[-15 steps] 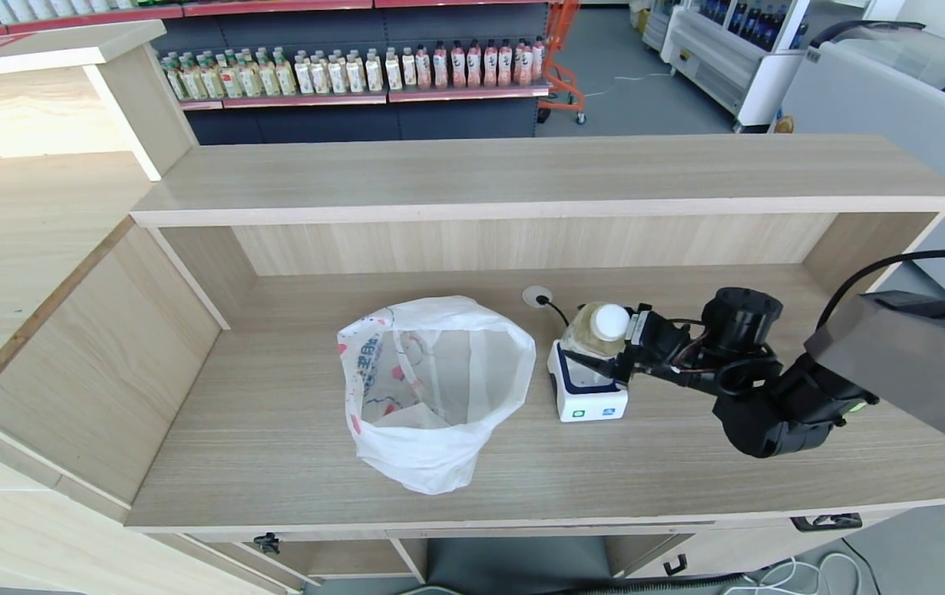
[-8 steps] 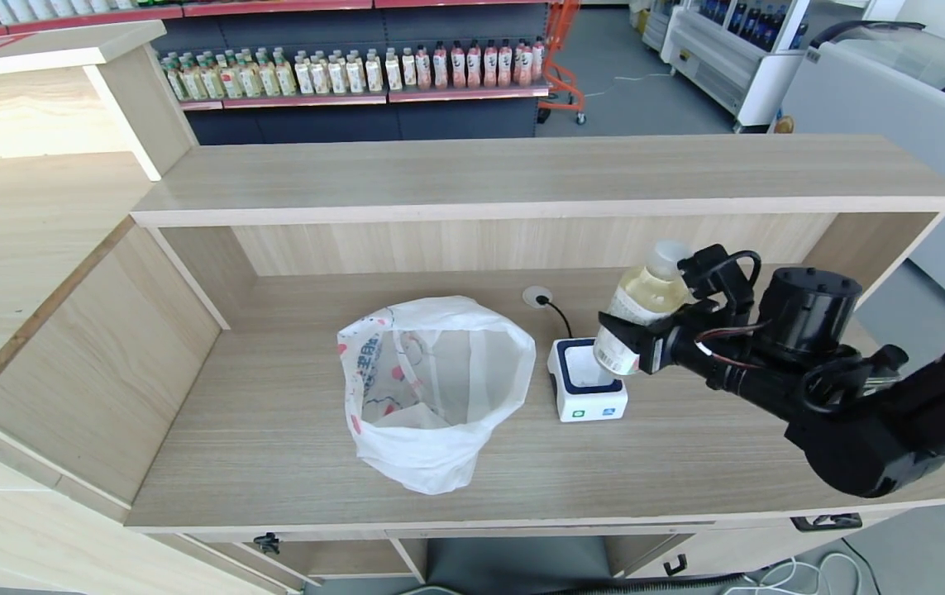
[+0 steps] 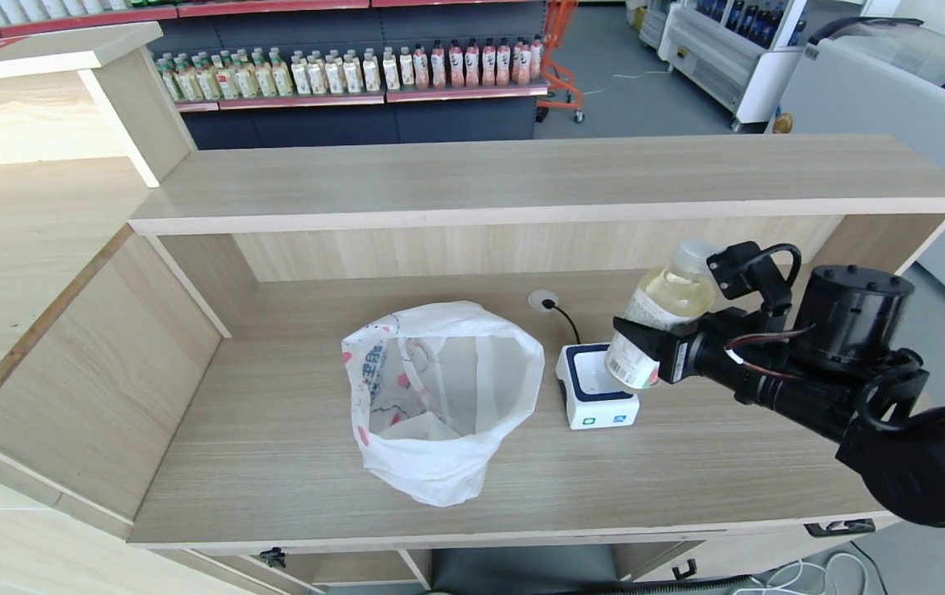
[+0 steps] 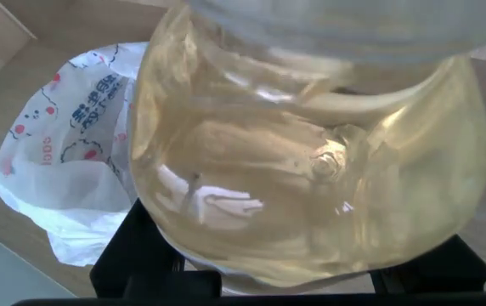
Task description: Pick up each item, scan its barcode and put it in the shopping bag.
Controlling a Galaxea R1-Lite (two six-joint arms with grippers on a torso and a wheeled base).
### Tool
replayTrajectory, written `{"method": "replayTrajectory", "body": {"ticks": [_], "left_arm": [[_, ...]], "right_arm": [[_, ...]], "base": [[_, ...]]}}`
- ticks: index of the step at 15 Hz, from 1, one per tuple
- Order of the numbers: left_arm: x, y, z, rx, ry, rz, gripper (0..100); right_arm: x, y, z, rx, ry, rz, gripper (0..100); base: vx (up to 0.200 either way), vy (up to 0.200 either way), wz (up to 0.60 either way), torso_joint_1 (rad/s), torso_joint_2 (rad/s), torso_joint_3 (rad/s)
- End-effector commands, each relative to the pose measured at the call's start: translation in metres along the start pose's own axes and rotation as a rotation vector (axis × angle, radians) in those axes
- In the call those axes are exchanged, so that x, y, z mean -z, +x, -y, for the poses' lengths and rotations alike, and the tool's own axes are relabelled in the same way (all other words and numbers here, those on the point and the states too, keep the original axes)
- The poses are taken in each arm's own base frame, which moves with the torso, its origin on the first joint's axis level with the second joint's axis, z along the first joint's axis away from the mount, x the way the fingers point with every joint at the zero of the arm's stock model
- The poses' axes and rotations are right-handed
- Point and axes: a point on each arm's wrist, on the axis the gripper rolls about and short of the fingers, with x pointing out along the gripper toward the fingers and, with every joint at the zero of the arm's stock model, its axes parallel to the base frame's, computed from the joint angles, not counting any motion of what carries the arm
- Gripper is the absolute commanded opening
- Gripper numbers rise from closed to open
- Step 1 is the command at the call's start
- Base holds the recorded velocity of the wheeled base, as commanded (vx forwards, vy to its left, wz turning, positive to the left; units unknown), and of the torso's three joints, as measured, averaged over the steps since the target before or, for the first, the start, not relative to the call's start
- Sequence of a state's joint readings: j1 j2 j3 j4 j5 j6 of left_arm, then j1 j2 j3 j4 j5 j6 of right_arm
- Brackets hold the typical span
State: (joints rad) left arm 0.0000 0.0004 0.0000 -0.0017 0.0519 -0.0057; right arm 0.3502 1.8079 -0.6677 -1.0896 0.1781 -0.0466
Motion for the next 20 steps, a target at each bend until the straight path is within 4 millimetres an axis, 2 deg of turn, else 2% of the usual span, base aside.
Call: {"method": "replayTrajectory", "body": {"ticks": [1, 3, 6, 7, 9, 12, 18, 20], "left_arm": [[0.000, 0.000, 0.000, 0.000, 0.000, 0.000, 100], [0.000, 0.000, 0.000, 0.000, 0.003, 0.000, 100], [0.000, 0.000, 0.000, 0.000, 0.004, 0.000, 100], [0.000, 0.000, 0.000, 0.000, 0.004, 0.000, 100], [0.000, 0.000, 0.000, 0.000, 0.004, 0.000, 100], [0.000, 0.000, 0.000, 0.000, 0.006, 0.000, 100], [0.000, 0.000, 0.000, 0.000, 0.006, 0.000, 100], [0.000, 0.000, 0.000, 0.000, 0.006, 0.000, 100]], "right_arm": [[0.003, 0.018, -0.009, -0.039, -0.002, 0.006, 0], [0.014, 0.039, -0.014, -0.063, -0.003, -0.005, 0], [0.028, 0.070, -0.020, -0.161, -0.003, -0.004, 0], [0.030, 0.074, -0.022, -0.176, -0.003, -0.003, 0], [0.048, 0.094, -0.021, -0.222, 0.001, -0.009, 0], [0.061, 0.109, -0.019, -0.224, -0.002, -0.005, 0], [0.086, 0.137, -0.030, -0.304, -0.019, 0.024, 0], [0.096, 0.145, -0.028, -0.300, -0.083, 0.030, 0]], "base": [[0.000, 0.200, 0.00, 0.012, 0.00, 0.002], [0.000, 0.200, 0.00, -0.002, 0.00, 0.002], [0.000, 0.000, 0.00, 0.000, 0.00, 0.000], [0.000, 0.000, 0.00, 0.000, 0.00, 0.000], [0.000, 0.000, 0.00, 0.000, 0.00, 0.000], [0.000, 0.000, 0.00, 0.000, 0.00, 0.000], [0.000, 0.000, 0.00, 0.000, 0.00, 0.000], [0.000, 0.000, 0.00, 0.000, 0.00, 0.000]]}}
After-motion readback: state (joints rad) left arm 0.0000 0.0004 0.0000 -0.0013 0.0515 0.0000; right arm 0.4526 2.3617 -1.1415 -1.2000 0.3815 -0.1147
